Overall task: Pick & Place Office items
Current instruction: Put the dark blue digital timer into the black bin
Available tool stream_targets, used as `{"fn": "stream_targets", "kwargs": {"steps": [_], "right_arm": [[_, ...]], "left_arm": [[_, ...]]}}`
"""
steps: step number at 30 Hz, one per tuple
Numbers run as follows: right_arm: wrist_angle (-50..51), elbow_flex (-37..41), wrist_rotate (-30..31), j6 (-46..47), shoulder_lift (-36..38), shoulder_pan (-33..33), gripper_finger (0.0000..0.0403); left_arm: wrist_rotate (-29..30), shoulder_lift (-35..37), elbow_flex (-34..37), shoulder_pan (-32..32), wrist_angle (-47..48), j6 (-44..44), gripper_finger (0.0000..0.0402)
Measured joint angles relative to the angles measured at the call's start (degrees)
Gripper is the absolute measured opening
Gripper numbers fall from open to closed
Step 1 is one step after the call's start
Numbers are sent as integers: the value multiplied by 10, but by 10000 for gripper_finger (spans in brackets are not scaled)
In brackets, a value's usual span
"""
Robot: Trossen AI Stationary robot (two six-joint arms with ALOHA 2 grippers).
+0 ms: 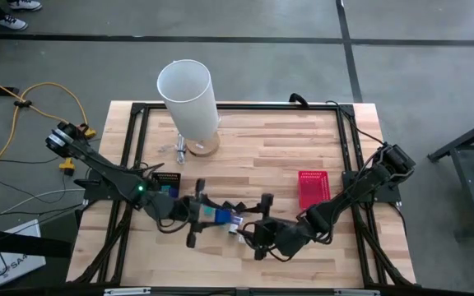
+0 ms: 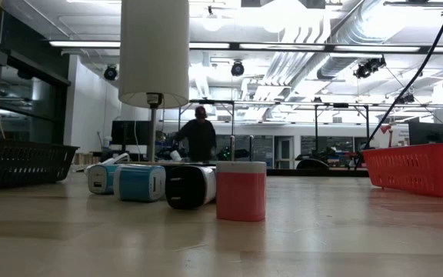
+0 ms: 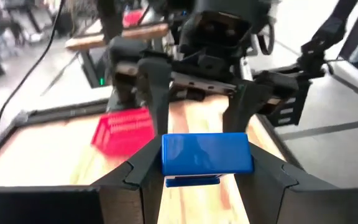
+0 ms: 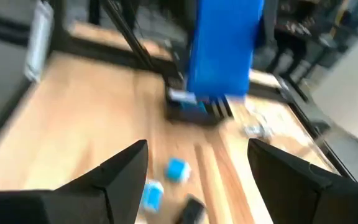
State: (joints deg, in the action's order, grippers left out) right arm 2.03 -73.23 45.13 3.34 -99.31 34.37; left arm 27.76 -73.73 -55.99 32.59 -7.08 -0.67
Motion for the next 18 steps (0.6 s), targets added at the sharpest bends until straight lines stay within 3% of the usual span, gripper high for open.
{"fn": "stream_targets", "kwargs": {"steps": [6, 13, 18], "right_arm": [[150, 0, 8, 129, 0, -5, 264], [341, 0, -71, 340, 0, -40, 262], [384, 0, -73, 378, 0, -52, 262]], "left_arm": [[6, 58, 0, 5, 118, -87, 155], [116, 102, 0, 6, 297, -252, 155], [146, 110, 0, 10, 432, -410, 155]]}}
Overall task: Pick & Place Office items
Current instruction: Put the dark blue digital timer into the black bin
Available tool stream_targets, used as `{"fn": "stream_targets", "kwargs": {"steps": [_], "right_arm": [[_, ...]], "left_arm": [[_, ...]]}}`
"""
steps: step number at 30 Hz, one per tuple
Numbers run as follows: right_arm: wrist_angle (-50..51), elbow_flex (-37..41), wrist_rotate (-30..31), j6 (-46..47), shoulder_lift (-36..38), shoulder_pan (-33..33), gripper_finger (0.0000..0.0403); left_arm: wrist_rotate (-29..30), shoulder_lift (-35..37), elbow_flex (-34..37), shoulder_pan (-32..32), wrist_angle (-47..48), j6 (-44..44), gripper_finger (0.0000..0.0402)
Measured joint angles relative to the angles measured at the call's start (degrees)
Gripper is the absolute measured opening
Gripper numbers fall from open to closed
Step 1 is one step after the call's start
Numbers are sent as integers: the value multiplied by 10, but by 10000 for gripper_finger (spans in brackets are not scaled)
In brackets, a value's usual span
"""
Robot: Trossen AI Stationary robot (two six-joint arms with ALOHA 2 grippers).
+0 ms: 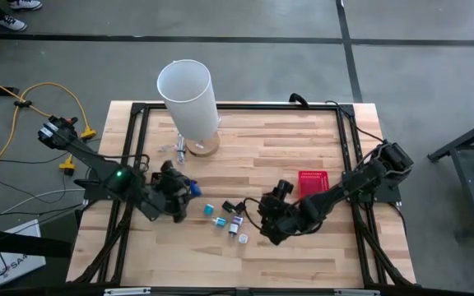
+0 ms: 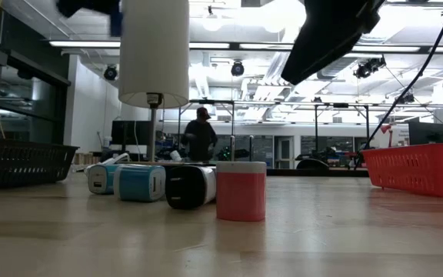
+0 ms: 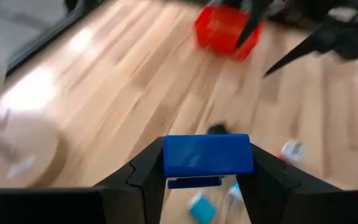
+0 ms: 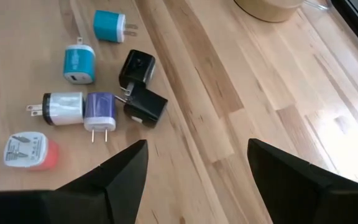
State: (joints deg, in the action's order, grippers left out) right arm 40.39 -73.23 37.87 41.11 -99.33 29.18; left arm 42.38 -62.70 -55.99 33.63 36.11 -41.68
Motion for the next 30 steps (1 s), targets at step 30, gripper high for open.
{"fn": "stream_targets", "kwargs": {"steps": [30], "right_arm": [[-28, 0, -3, -4, 0, 5, 262]], "left_arm": [[-86, -3, 177, 85, 220, -567, 155]]}}
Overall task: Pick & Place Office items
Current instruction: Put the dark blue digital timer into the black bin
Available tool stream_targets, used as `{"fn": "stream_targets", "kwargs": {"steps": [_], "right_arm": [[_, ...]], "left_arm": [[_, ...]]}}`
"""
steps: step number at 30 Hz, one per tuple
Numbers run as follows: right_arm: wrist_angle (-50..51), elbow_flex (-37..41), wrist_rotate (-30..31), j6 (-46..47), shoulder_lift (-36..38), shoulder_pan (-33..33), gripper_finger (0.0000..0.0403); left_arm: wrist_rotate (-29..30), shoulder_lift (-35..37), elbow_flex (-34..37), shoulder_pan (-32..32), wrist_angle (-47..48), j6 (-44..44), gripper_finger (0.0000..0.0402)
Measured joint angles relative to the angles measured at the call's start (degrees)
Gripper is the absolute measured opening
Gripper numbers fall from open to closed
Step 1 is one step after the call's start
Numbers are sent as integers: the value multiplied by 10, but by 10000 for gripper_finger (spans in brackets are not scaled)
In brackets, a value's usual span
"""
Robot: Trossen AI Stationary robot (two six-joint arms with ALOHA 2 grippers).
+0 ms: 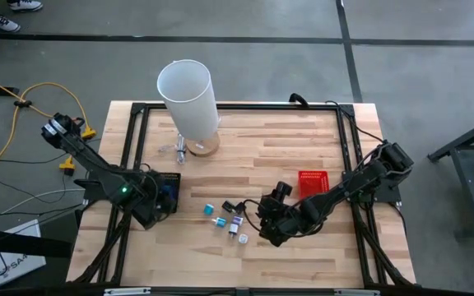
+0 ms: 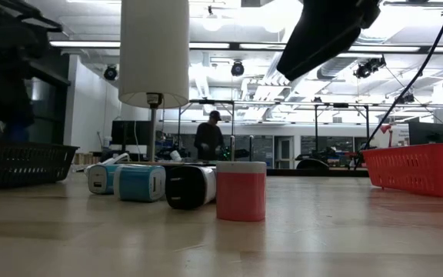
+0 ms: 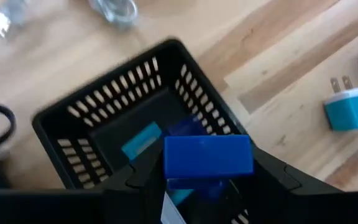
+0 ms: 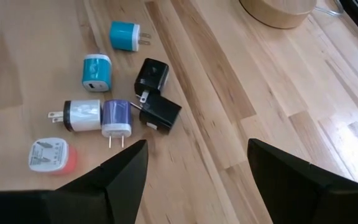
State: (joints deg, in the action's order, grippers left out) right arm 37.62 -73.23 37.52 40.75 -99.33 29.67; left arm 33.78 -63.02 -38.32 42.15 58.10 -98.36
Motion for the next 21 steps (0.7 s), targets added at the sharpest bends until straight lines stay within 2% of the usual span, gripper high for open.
{"fn": "stream_targets", "kwargs": {"steps": [9, 21], "right_arm": [[-2, 0, 0, 0, 0, 0, 262], [-6, 0, -1, 0, 0, 0, 262]], "left_arm": [[-27, 1, 36, 23, -48, -54, 155], [-45, 0, 40, 22, -52, -40, 173]]}}
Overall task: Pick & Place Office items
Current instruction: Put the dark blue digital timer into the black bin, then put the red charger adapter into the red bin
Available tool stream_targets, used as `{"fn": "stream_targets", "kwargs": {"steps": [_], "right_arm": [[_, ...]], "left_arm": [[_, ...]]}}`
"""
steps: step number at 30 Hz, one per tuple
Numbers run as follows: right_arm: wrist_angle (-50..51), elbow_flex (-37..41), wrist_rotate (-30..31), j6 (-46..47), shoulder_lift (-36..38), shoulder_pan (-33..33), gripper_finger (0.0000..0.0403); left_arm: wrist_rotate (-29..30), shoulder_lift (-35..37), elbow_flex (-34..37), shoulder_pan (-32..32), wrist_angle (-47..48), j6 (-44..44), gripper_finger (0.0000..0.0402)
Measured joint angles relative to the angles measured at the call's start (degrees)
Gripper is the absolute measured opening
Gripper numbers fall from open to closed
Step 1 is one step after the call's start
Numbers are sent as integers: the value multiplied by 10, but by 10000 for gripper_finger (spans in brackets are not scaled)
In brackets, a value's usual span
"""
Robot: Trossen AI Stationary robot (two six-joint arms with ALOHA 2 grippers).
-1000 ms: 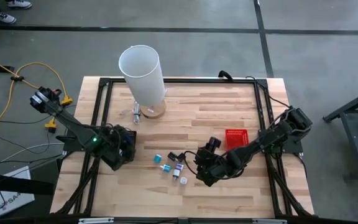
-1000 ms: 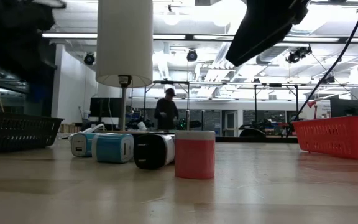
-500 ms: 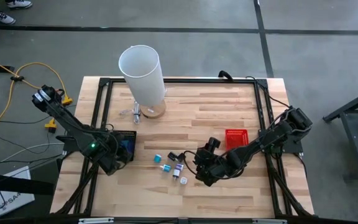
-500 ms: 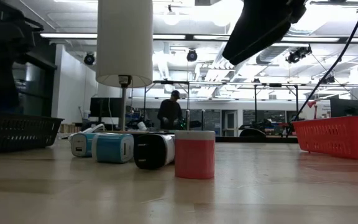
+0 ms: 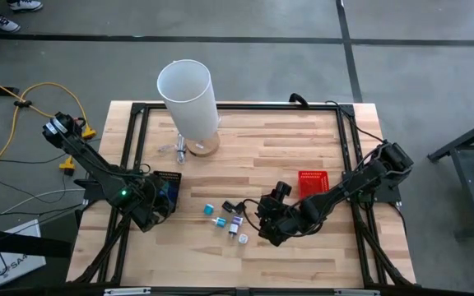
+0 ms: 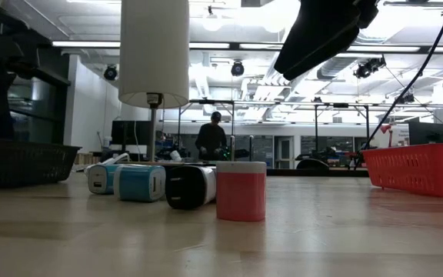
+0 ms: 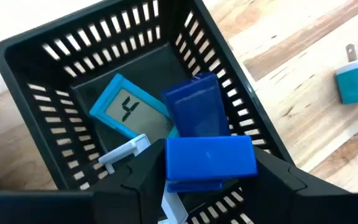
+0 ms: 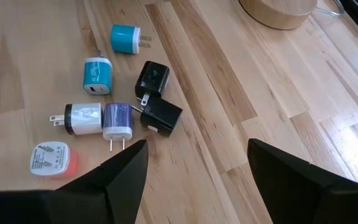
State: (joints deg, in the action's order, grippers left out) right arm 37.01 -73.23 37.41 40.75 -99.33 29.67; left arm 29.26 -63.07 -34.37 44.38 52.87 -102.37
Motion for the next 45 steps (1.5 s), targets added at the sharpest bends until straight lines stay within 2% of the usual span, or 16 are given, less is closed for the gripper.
{"fn": "stream_targets", "kwargs": {"steps": [28, 39, 45], "right_arm": [[-4, 0, -1, 0, 0, 0, 262], [-4, 0, -1, 0, 0, 0, 262], [-4, 0, -1, 0, 0, 0, 262]], "left_arm": [[3, 0, 0, 0, 8, 26, 178], [4, 0, 0, -24, 9, 56, 228], [-6, 0, 0, -35, 3, 90, 233]]}}
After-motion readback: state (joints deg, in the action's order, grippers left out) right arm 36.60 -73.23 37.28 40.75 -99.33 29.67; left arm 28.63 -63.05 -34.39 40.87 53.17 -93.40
